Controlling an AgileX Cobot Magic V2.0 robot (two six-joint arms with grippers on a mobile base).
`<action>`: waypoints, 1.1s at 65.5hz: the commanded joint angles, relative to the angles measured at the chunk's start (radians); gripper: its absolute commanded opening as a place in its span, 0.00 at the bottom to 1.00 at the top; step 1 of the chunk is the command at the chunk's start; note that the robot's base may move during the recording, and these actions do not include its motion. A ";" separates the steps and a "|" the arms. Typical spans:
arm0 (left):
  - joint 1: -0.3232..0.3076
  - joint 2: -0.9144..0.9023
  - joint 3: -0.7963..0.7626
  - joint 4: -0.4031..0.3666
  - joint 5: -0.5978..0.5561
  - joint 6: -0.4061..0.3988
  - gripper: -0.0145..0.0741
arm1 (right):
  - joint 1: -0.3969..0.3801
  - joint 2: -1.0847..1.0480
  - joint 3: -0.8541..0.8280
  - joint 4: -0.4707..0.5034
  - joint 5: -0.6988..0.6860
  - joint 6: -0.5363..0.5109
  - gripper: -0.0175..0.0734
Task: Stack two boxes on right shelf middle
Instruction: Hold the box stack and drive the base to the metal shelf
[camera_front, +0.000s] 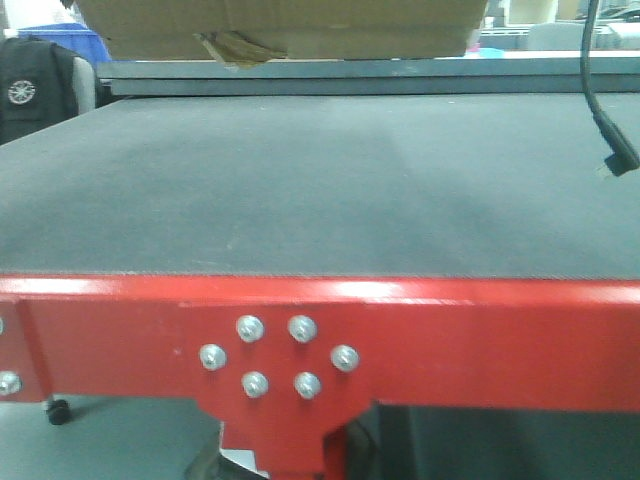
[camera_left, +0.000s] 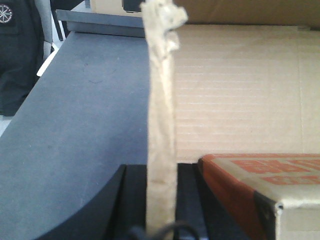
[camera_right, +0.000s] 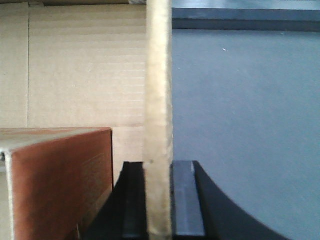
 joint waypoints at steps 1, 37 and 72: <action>0.000 -0.009 -0.010 0.020 -0.044 0.001 0.04 | -0.003 -0.016 -0.014 -0.018 -0.052 0.003 0.01; 0.000 -0.009 -0.010 0.020 -0.044 0.001 0.04 | -0.003 -0.016 -0.014 -0.018 -0.052 0.003 0.01; 0.000 -0.009 -0.010 0.020 -0.044 0.001 0.04 | -0.003 -0.016 -0.014 -0.018 -0.052 0.003 0.01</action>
